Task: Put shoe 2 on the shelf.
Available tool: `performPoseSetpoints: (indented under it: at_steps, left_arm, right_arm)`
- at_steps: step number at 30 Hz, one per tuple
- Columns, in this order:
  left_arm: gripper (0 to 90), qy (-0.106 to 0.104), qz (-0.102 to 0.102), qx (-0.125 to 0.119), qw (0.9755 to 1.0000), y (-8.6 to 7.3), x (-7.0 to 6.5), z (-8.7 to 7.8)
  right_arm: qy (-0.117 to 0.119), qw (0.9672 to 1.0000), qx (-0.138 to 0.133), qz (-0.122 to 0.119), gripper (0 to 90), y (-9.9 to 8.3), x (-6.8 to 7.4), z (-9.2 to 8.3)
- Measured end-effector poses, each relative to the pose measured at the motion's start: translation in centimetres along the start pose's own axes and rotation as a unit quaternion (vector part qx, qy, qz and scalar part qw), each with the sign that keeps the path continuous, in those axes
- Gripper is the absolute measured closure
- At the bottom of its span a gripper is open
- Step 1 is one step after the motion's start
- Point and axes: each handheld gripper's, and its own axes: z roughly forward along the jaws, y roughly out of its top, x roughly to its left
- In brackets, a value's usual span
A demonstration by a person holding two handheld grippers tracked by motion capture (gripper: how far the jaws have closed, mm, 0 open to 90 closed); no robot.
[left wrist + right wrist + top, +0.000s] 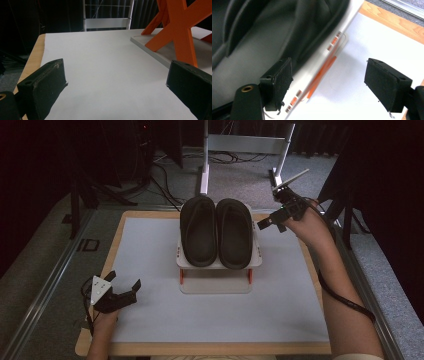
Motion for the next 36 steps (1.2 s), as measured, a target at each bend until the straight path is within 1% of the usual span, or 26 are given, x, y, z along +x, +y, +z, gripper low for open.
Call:
performPoseSetpoints:
  at_steps: [4,6,7,9,11,13,16,18,20,22,24,26,31,34,35,36]
  left_arm:
    - [2.2,0.000,0.000,0.000,1.0000,0.0,0.0,0.0]
    - [2.2,0.000,-0.002,-0.001,1.0000,0.0,0.0,0.0]
    - [2.2,0.000,0.000,0.001,1.0000,0.0,0.0,0.0]
    - [2.2,0.000,0.000,0.000,1.0000,0.0,0.0,0.0]
    - [2.2,0.000,0.000,0.001,1.0000,0.0,0.0,0.0]
    - [2.2,0.000,0.000,0.001,1.0000,0.0,0.0,0.0]
    - [2.2,0.000,-0.001,0.000,1.0000,0.0,0.0,0.0]
    - [2.2,0.000,-0.001,0.001,1.0000,0.0,0.0,0.0]
    - [2.2,0.000,-0.001,0.000,1.0000,0.0,0.0,0.0]
    - [2.2,0.000,-0.001,0.000,1.0000,0.0,0.0,0.0]
    - [2.2,0.000,-0.001,0.000,1.0000,0.0,0.0,0.0]
    - [2.2,-0.001,-0.001,0.000,1.0000,0.0,0.0,0.0]
    - [2.2,-0.001,-0.001,0.000,1.0000,0.0,0.0,0.0]
    - [2.2,-0.001,-0.001,0.000,1.0000,0.0,0.0,0.0]
    - [2.2,-0.001,-0.001,0.000,1.0000,0.0,0.0,0.0]
    - [2.2,-0.001,-0.001,0.000,1.0000,0.0,0.0,0.0]
  right_arm:
    - [-0.002,1.0000,-0.002,0.009,21.9,-1.5,-1.1,0.0]
    - [-0.004,1.0000,-0.004,0.008,21.9,-2.3,-1.5,0.2]
    - [-0.002,0.9999,-0.004,0.010,21.9,-2.6,-1.8,0.3]
    - [-0.006,0.9999,-0.011,0.006,21.9,-3.4,-2.1,0.8]
    - [-0.005,0.9999,-0.010,0.011,21.9,-4.1,-2.5,1.3]
    - [0.001,0.9998,-0.011,0.016,21.8,-4.8,-3.0,2.0]
    - [0.002,0.9997,-0.012,0.022,21.8,-5.9,-3.7,3.2]
    - [0.007,0.9995,-0.017,0.026,21.8,-6.7,-4.2,4.0]
    - [0.007,0.9994,-0.022,0.026,21.5,-7.6,-4.5,4.8]
    - [0.006,0.9993,-0.022,0.029,20.9,-8.3,-4.9,5.8]
    - [0.010,0.9992,-0.016,0.035,19.9,-9.1,-5.3,6.7]
    - [0.003,0.9992,-0.015,0.038,19.8,-9.7,-5.5,7.7]
    - [0.009,0.9986,-0.013,0.050,19.4,-11.4,-6.1,9.8]
    - [0.000,0.9983,-0.025,0.054,19.3,-12.4,-6.3,10.8]
    - [0.000,0.9980,-0.025,0.058,18.5,-12.8,-6.3,11.1]
    - [-0.003,0.9978,-0.033,0.057,18.3,-13.2,-6.4,11.5]
